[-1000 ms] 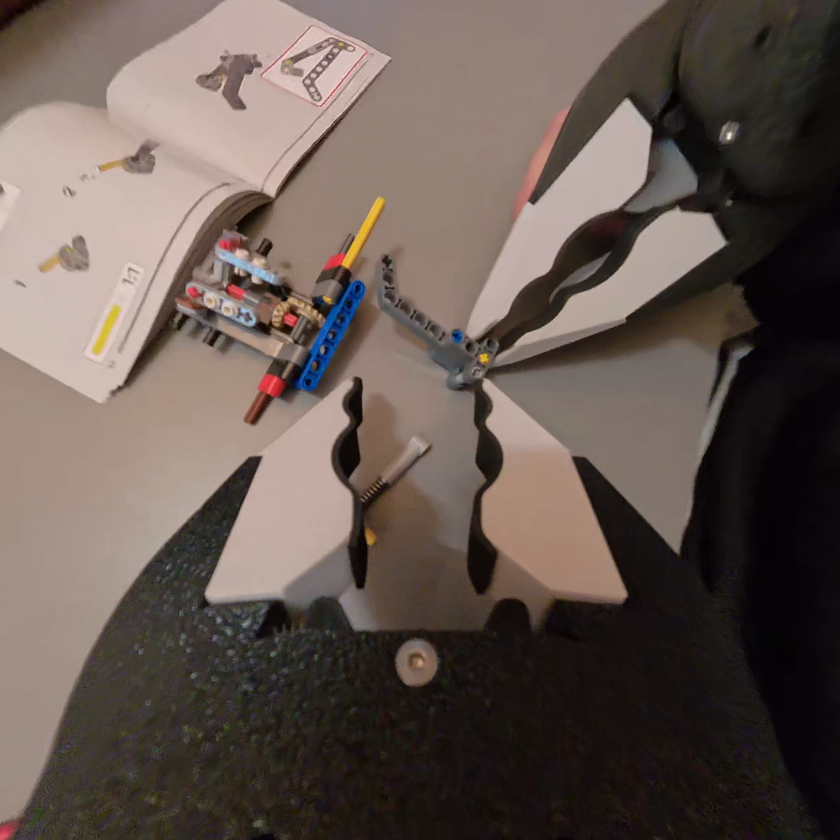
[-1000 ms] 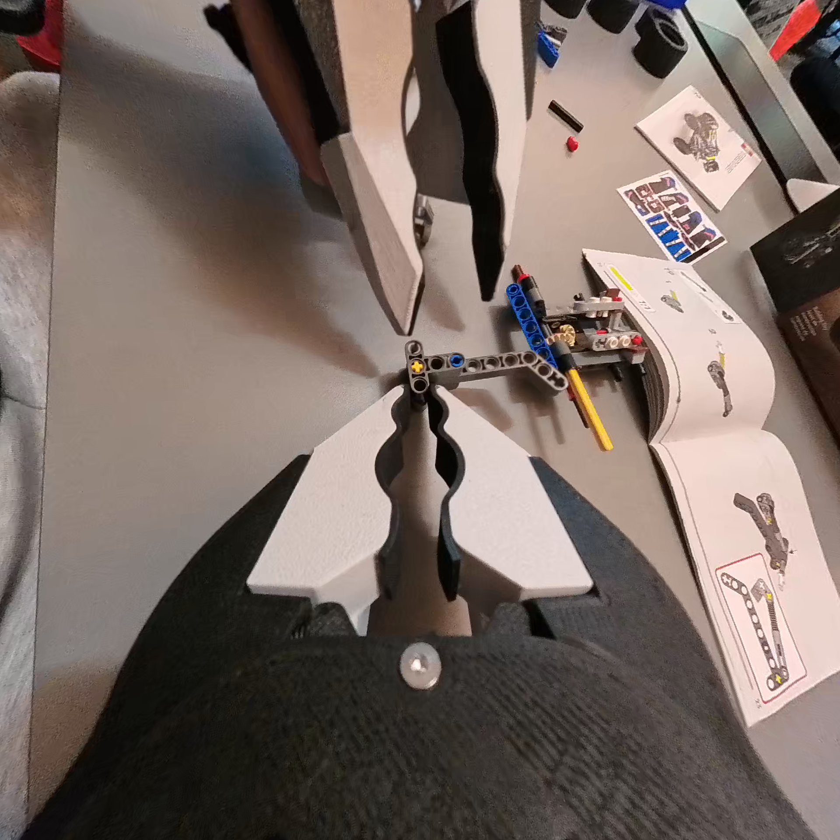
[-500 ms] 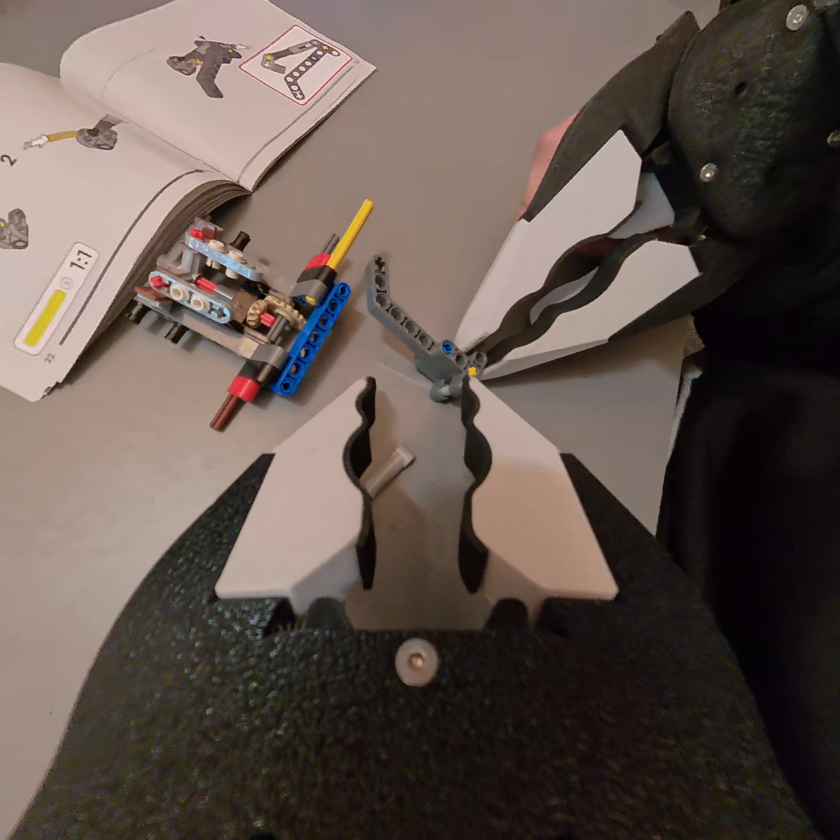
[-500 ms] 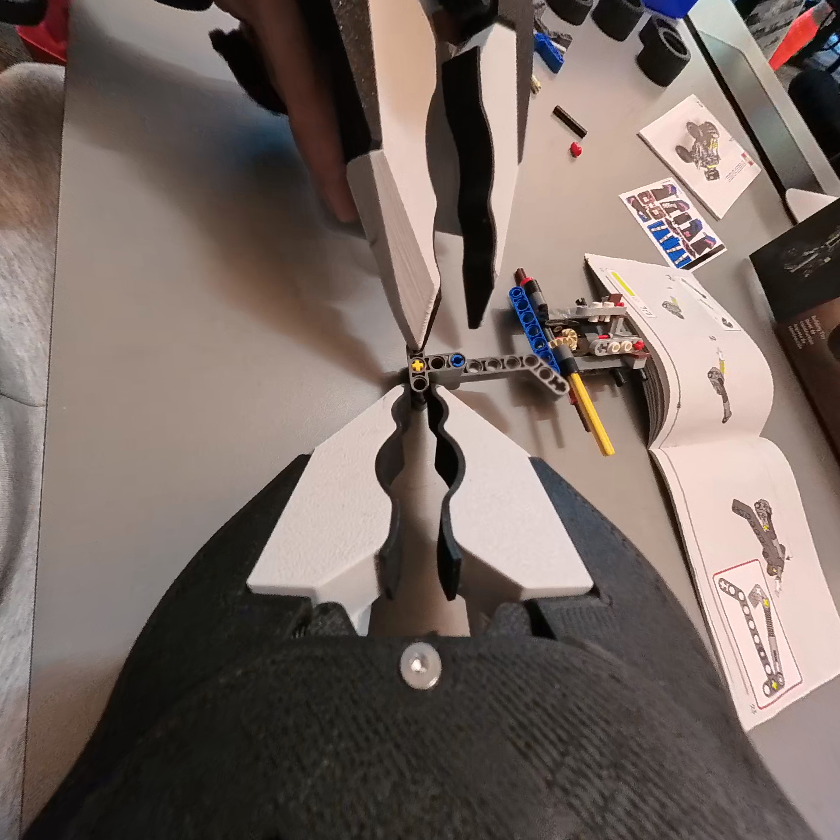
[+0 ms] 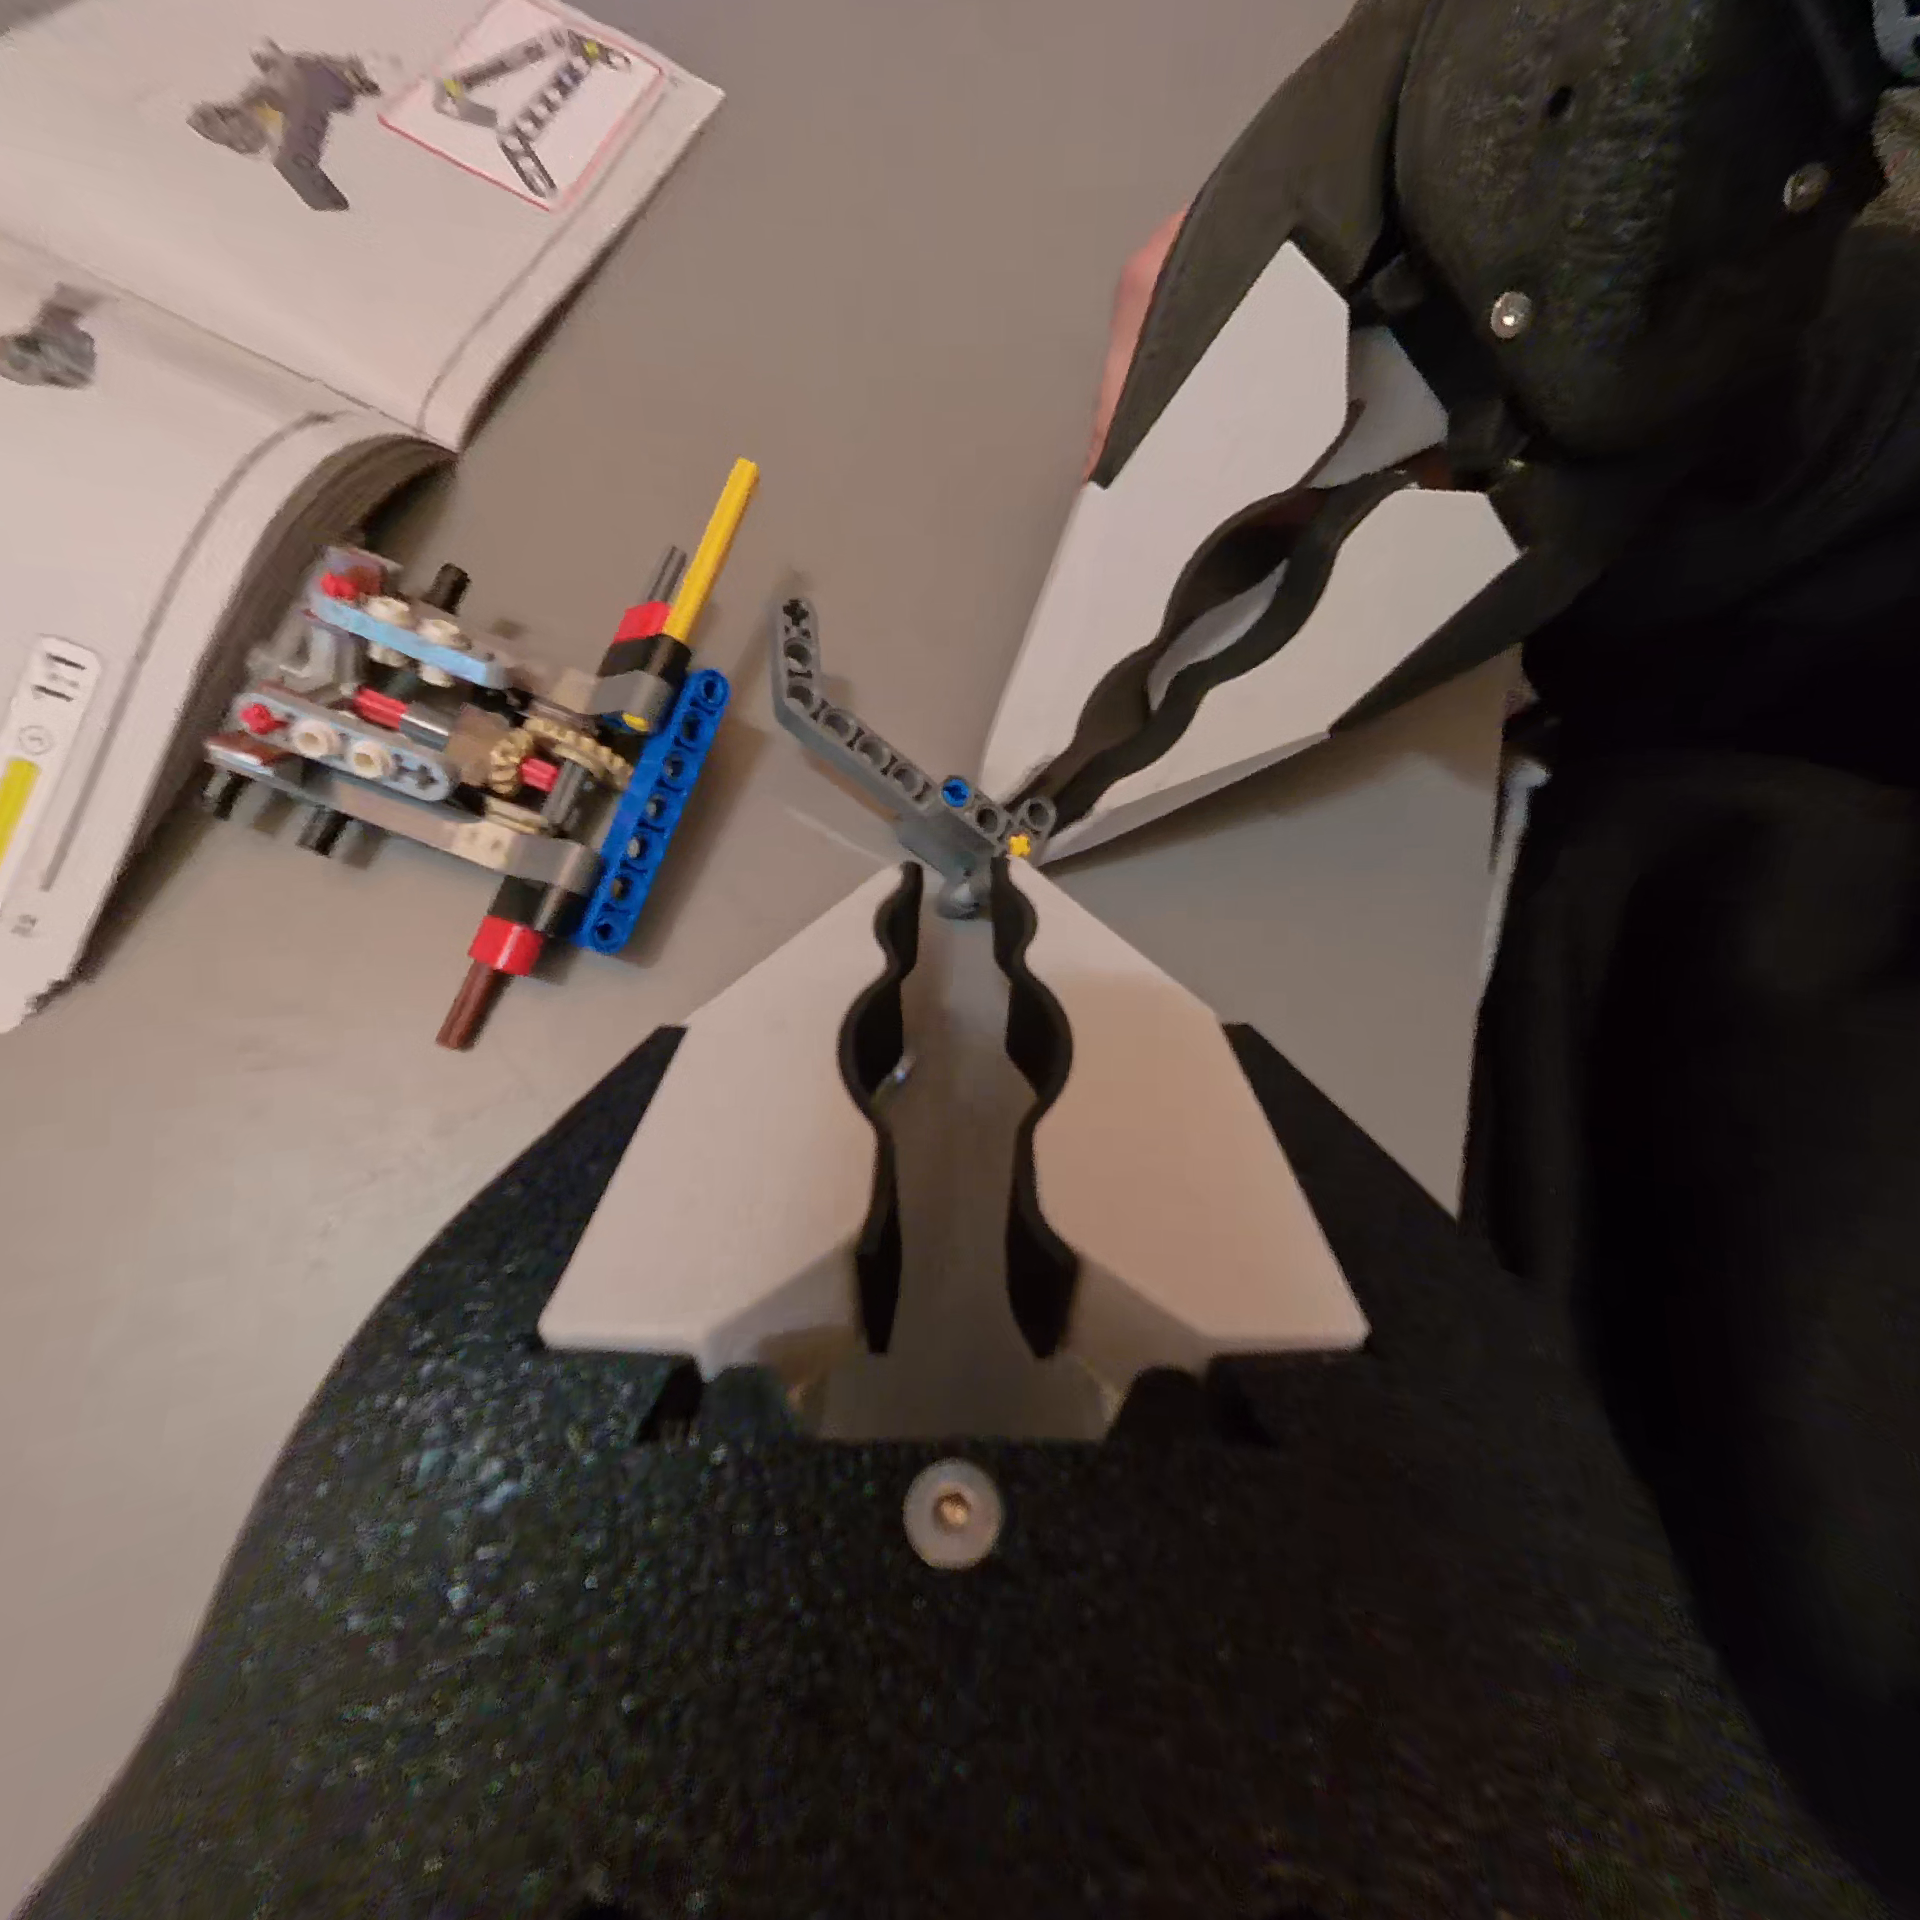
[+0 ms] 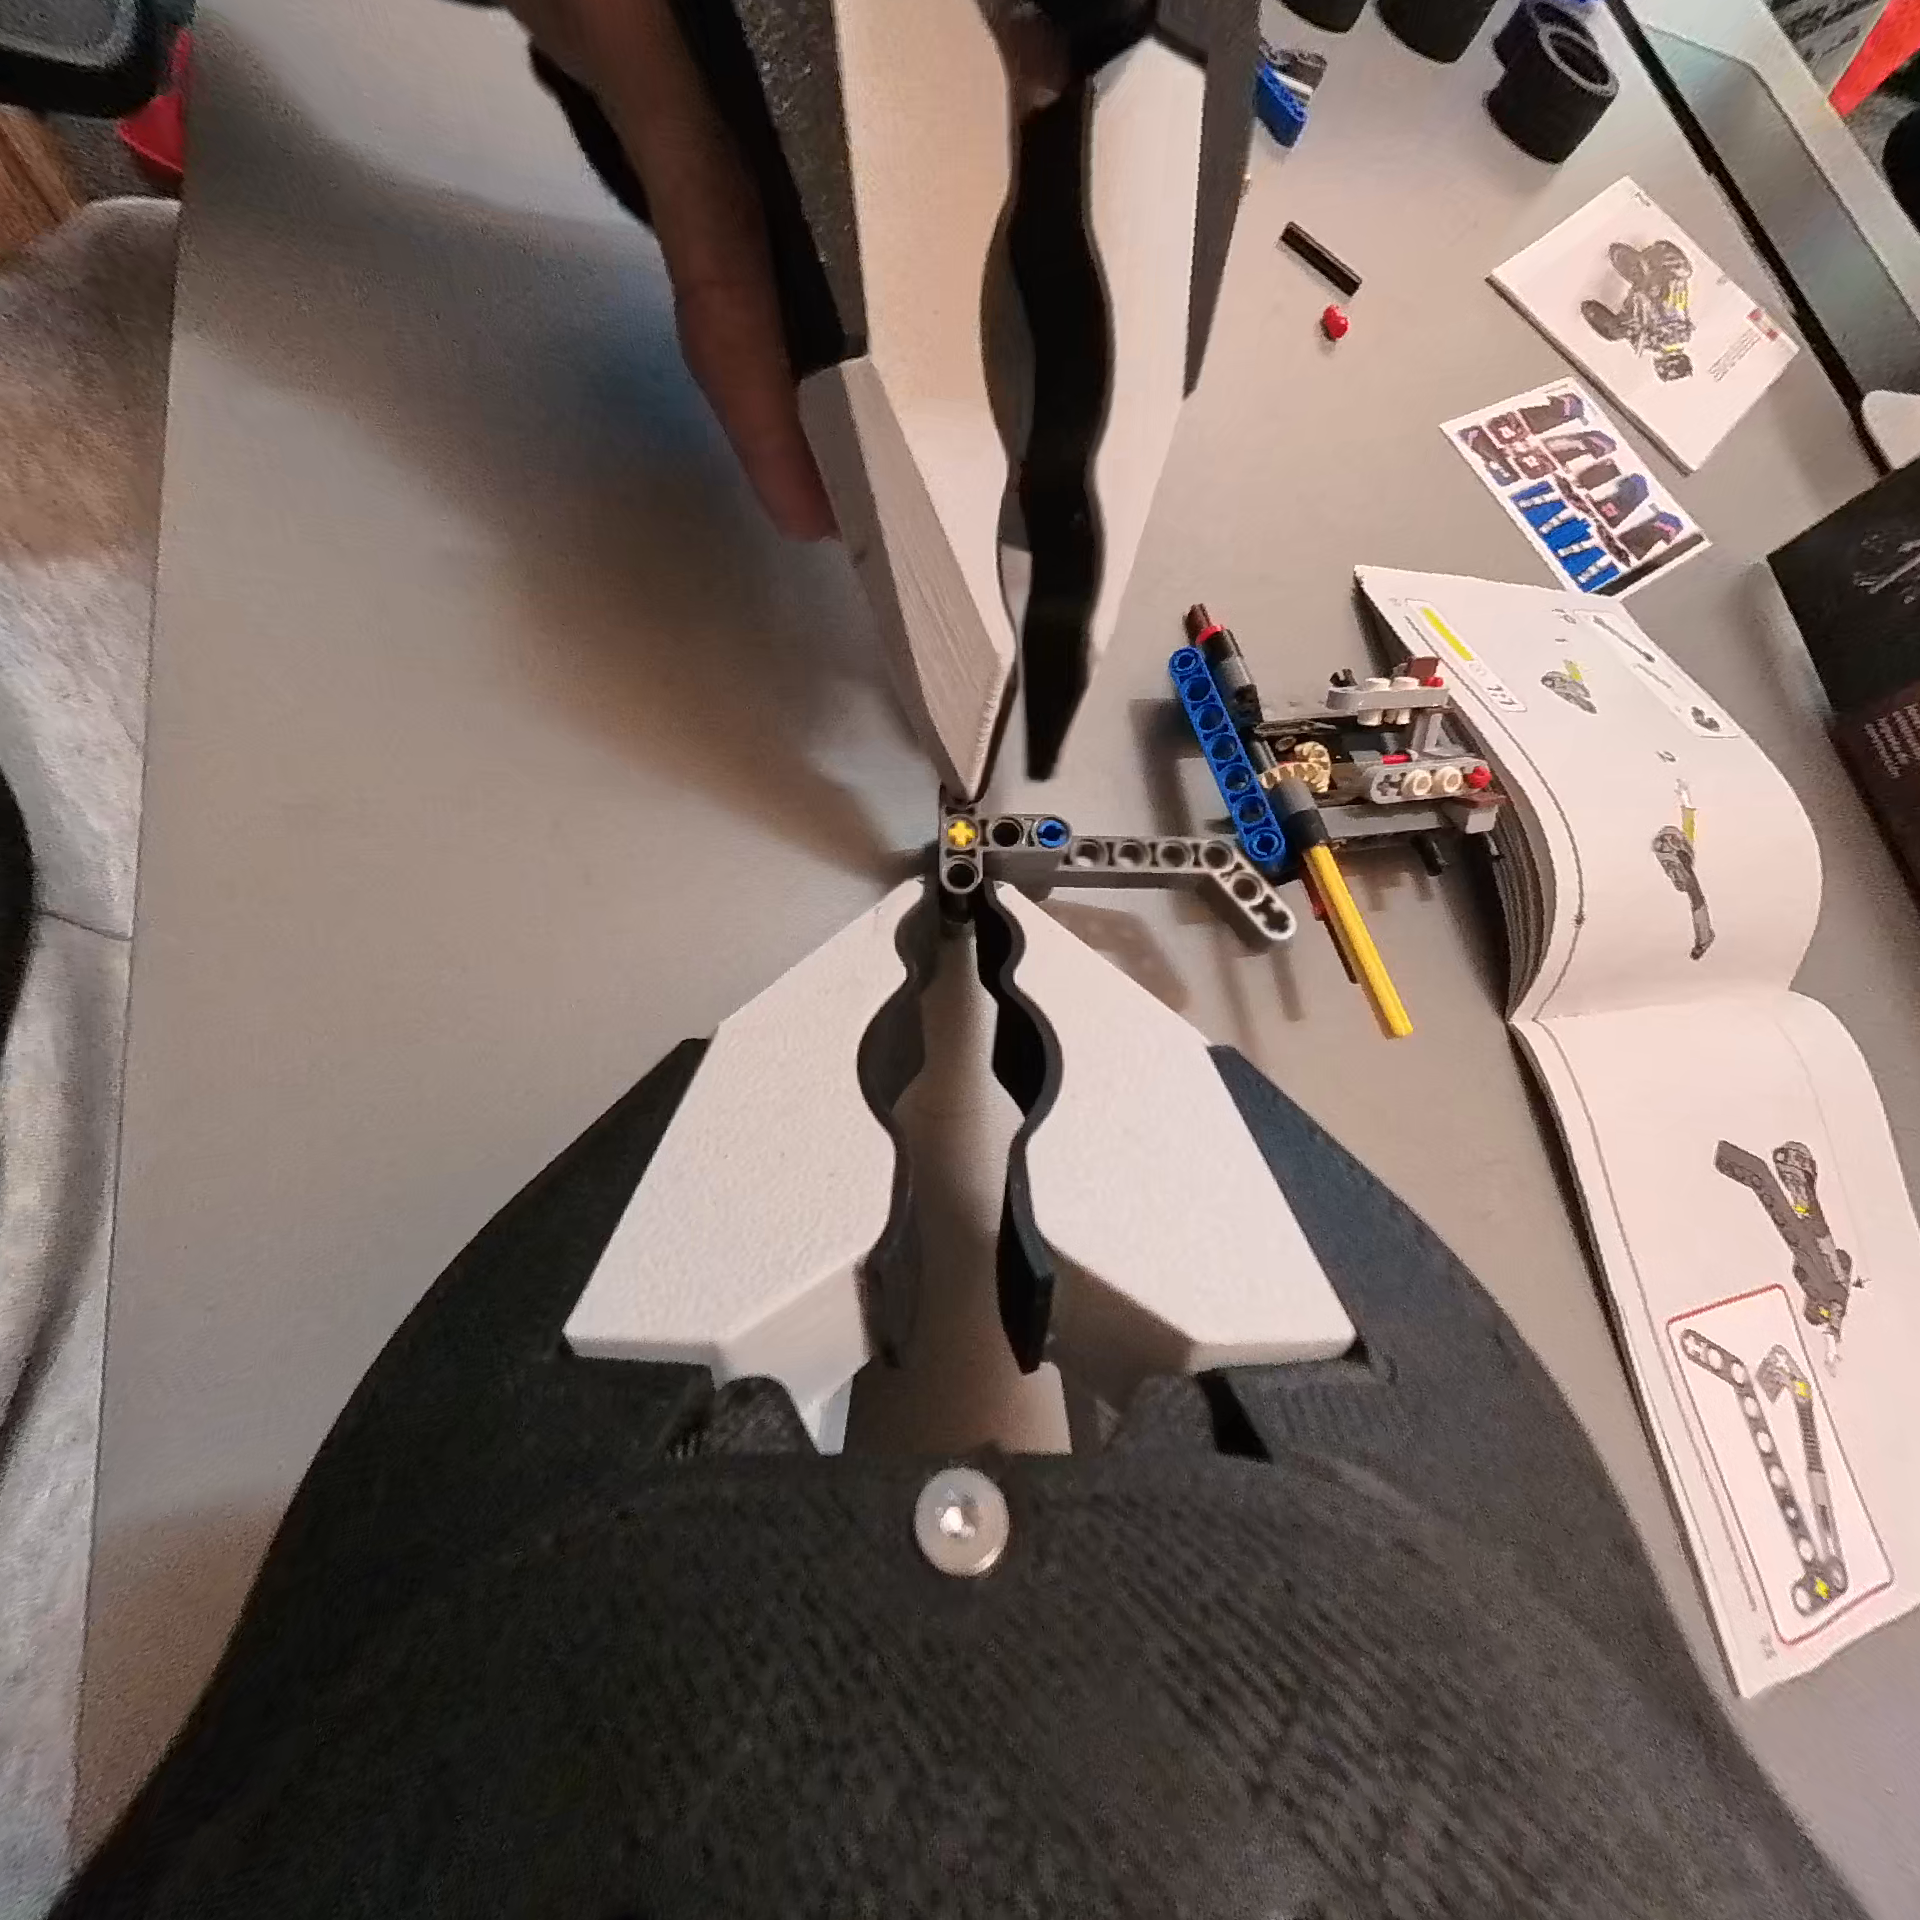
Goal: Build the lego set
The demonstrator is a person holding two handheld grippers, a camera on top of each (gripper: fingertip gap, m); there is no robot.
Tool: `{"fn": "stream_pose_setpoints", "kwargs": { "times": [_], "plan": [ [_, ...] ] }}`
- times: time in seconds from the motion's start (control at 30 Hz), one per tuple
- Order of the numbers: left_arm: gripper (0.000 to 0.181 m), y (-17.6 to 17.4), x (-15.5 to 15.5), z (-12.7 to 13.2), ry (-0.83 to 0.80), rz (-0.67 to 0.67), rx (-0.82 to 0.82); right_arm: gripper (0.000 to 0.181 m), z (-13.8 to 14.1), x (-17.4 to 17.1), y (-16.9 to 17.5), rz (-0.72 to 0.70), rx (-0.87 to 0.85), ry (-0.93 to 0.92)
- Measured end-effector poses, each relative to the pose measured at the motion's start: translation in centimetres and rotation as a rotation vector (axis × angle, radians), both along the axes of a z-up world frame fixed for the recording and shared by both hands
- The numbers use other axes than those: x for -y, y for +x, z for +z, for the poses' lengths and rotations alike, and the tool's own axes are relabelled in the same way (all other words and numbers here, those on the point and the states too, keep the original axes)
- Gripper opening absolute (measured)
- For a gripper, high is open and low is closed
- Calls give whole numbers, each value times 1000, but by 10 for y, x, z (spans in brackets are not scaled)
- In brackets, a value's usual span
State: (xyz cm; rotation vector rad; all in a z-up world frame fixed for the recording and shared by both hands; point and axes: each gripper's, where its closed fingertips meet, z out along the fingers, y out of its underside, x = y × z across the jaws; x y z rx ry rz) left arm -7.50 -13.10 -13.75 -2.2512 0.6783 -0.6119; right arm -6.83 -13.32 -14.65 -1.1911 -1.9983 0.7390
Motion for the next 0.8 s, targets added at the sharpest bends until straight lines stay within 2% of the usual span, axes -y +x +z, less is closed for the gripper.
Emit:
{"fn": "stream_pose_setpoints", "kwargs": {
  "times": [0.03, 0.13, 0.17, 0.27, 0.4, 0.53, 0.63, 0.8],
  "plan": [
    [20, -3, -2, 0, 36, 20, -16, 5, 0, 0, 0, -8, -8, 20],
    [45, -14, -5, 1, 148, 126, -101, 5, 0, 2, -1, -17, -39, 100],
    [49, -15, -3, 2, 177, 149, -125, 5, 1, 3, -2, -18, -48, 122],
    [30, -8, 4, 1, 206, 161, -122, 5, 1, 4, -2, -9, -68, 180],
    [35, -12, 5, 0, 214, 156, -111, 4, 1, 5, -3, 0, -98, 261],
    [34, -11, 7, 3, 359, 94, -261, 4, 1, 7, -4, -13, -132, 386],
    [24, -5, 13, 4, 477, 12, -388, 5, 2, 9, -4, 3, -163, 480],
    [20, -3, 17, 3, 574, -34, -484, 5, 1, 11, -3, 35, -191, 608]
  ]
}}
